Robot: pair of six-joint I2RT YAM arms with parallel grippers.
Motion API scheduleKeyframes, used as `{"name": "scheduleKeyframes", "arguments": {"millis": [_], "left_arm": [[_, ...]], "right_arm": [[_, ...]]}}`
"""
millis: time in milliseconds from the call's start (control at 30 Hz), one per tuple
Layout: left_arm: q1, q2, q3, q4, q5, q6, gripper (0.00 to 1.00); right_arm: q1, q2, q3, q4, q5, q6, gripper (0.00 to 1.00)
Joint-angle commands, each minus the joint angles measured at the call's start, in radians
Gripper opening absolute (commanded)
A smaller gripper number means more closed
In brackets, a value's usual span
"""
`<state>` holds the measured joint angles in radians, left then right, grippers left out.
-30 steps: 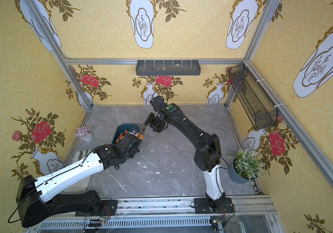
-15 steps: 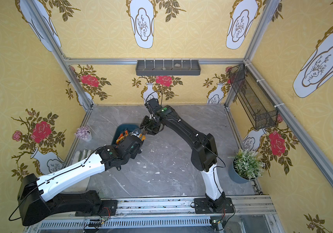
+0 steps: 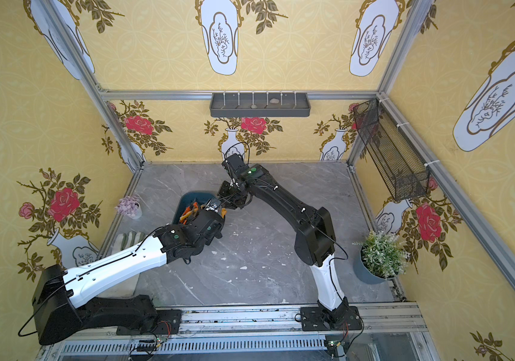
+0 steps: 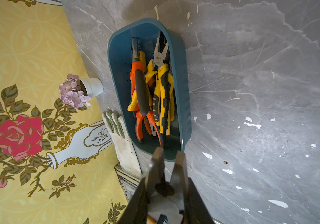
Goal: Take the pliers out of the storage box
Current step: Place the pliers at the center of the board.
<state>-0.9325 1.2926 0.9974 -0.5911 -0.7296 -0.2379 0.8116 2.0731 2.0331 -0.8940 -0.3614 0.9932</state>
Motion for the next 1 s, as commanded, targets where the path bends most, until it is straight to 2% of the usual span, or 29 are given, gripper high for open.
{"name": "scheduleKeyframes", "arguments": {"millis": [0,33,100,167,200,267,333,400,567,733,833,967], "left_arm": [[-0.002,0.017,0.012,0.031,-0.012,0.017,0.00],[-0.001,0.020,0.013,0.029,-0.010,0.015,0.00],[-0.001,0.019,0.014,0.032,0.003,0.011,0.00],[-0.001,0.007,0.012,0.039,0.038,0.010,0.00],[-0.001,0.002,0.011,0.045,0.060,0.012,0.05],[0.000,-0.022,-0.001,0.073,0.131,0.026,0.56],[0.000,-0.044,-0.009,0.092,0.203,0.028,0.74],[0.000,-0.066,-0.005,0.097,0.272,0.023,1.00],[0.028,-0.112,0.032,0.075,0.379,-0.038,0.99],[0.125,-0.128,0.019,0.044,0.447,-0.104,0.99],[0.157,-0.127,-0.001,0.022,0.447,-0.126,0.99],[0.162,-0.145,-0.043,0.043,0.444,-0.136,0.99]], "right_arm": [[0.006,-0.004,0.001,-0.008,-0.009,-0.033,0.26],[0.006,-0.001,0.001,-0.009,-0.010,-0.038,0.21],[0.006,0.004,0.001,-0.008,-0.018,-0.052,0.00],[0.006,0.010,0.001,-0.008,-0.025,-0.071,0.00],[0.006,0.010,0.001,-0.009,-0.024,-0.080,0.00],[0.004,0.009,0.002,-0.008,-0.008,-0.108,0.00],[-0.012,0.008,0.012,-0.026,0.031,-0.161,0.00],[-0.059,0.007,0.028,-0.057,0.063,-0.222,0.00],[-0.221,-0.050,0.007,-0.071,0.105,-0.435,0.00],[-0.352,-0.033,0.018,-0.157,0.288,-0.664,0.00],[-0.401,0.009,0.004,-0.178,0.402,-0.744,0.00],[-0.463,0.082,-0.009,-0.155,0.432,-0.792,0.00]]}}
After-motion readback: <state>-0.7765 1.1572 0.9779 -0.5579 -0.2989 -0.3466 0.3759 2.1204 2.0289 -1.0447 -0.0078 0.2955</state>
